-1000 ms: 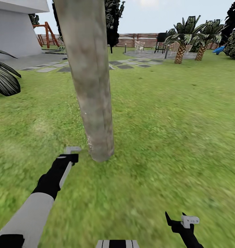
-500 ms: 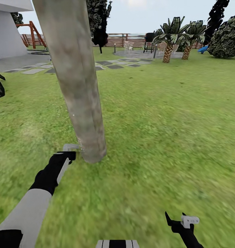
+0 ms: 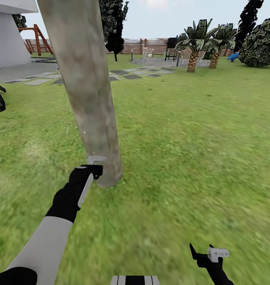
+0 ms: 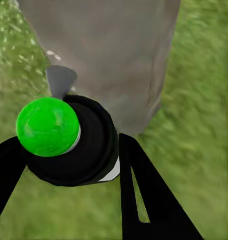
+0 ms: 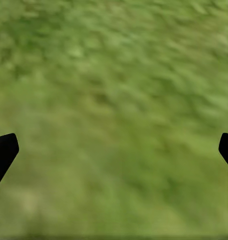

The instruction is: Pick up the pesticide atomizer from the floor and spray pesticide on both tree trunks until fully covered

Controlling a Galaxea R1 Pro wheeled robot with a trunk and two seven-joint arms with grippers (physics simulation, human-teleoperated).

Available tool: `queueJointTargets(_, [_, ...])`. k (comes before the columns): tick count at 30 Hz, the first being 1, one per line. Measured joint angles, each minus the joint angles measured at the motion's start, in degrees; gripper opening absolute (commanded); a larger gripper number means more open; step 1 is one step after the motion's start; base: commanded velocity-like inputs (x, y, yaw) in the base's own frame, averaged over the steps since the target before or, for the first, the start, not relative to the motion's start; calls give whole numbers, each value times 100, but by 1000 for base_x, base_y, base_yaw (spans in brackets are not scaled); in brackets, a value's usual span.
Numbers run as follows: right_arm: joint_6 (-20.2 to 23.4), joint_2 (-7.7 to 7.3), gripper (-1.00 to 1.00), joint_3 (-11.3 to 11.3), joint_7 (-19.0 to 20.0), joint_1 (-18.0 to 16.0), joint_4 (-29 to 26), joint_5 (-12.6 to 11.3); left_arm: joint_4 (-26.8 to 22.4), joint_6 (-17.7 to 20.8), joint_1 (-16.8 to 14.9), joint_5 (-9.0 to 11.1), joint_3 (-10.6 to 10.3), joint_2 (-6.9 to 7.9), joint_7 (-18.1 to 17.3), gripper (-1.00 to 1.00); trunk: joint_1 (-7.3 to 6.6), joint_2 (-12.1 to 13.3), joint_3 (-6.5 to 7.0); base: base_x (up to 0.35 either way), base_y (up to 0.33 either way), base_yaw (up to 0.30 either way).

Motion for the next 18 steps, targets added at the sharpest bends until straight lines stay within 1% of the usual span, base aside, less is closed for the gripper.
queueJointTargets(4, [0,0,100,1,0,-1,0,0,-55,44,-1,-29,7,69,-1,-100,0,0,0,0,0,0])
queueJointTargets(5, [0,0,100,2,0,-1,0,0,-57,81,-6,-64,35,124,0,-100,0,0,0,0,0,0])
queueJointTargets(6, [0,0,100,1,0,-1,0,0,-57,95,-8,-69,109,175,-2,-100,0,0,0,0,0,0])
queueJointTargets(7, [0,0,100,3,0,0,0,0,-58,106,-13,-78,230,230,-5,-100,0,0,0,0,0,0])
queueJointTargets(9, [0,0,100,5,0,0,0,0,-64,175,-22,-52,420,287,-10,-100,0,0,0,0,0,0])
queueJointTargets(10, [0,0,100,5,0,0,0,0,-140,316,-22,-56,474,330,-13,-100,0,0,0,0,0,0])
queueJointTargets(11, [0,0,100,4,0,-2,0,0,-229,436,-16,-14,472,331,-21,-100,0,0,0,0,0,0])
queueJointTargets(12, [0,0,100,5,0,-2,0,0,-330,557,-12,4,460,298,-26,-100,0,0,0,0,0,0])
queueJointTargets(14, [0,0,100,6,0,0,0,0,-471,631,-11,-2,446,246,-32,-100,0,0,0,0,0,0])
queueJointTargets(15, [0,0,100,8,0,0,0,0,-572,673,-10,41,319,164,-35,-100,0,0,0,0,0,0])
queueJointTargets(17, [0,0,100,8,0,0,0,0,-716,891,-14,38,62,35,-31,-100,0,0,0,0,0,0])
queueJointTargets(18, [0,0,100,7,0,0,0,0,-824,1002,-16,38,-21,-40,-30,-100,0,0,0,0,0,0])
